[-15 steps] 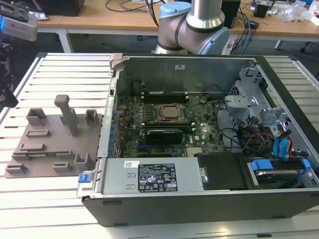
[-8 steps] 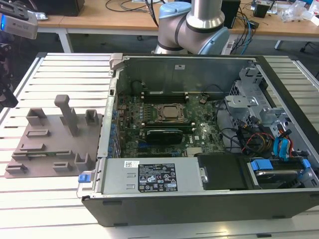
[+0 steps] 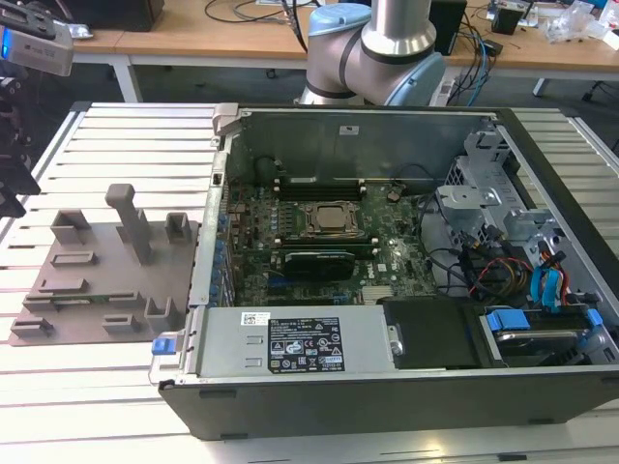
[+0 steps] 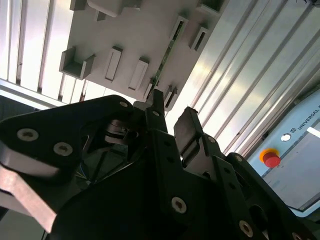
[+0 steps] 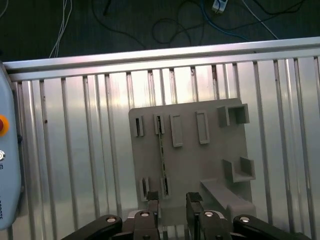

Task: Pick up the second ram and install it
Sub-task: 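Pick up the second ram and move it above second insertion slot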

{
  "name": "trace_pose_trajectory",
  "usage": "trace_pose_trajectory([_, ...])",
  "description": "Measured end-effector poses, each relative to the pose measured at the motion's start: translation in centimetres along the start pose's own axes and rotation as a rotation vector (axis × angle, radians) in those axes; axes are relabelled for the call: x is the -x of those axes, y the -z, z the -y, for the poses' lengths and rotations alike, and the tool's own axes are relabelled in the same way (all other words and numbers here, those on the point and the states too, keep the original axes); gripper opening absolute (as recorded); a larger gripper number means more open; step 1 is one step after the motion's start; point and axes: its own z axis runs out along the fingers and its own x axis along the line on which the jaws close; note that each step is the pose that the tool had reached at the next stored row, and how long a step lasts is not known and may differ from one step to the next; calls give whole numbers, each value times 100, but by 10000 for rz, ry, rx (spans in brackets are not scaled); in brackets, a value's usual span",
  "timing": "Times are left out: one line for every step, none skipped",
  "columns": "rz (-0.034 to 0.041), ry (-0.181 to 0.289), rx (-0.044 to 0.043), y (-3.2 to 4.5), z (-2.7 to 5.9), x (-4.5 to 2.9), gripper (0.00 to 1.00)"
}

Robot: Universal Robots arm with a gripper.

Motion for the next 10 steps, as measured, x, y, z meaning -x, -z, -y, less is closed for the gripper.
trace_pose_trajectory([-1, 2, 0, 0, 0, 0, 36])
trace_pose_trajectory([-1, 2, 0, -1, 0, 0, 36])
trace_pose_trajectory([0, 2, 0, -9, 1, 0, 36])
trace_pose_trajectory([0, 2, 0, -21, 1, 0, 36])
trace_pose_trajectory([0, 2, 0, -36, 1, -1, 36])
trace_pose_trajectory([0, 2, 0, -55, 1, -1, 36])
trace_pose_trajectory([0, 2, 0, -76, 2, -2, 36])
trace_pose_trajectory([0, 2, 0, -94, 2, -2, 36])
trace_pose_trajectory([0, 2, 0, -107, 2, -2, 36])
trace_pose_trajectory([-1, 2, 0, -123, 3, -3, 36])
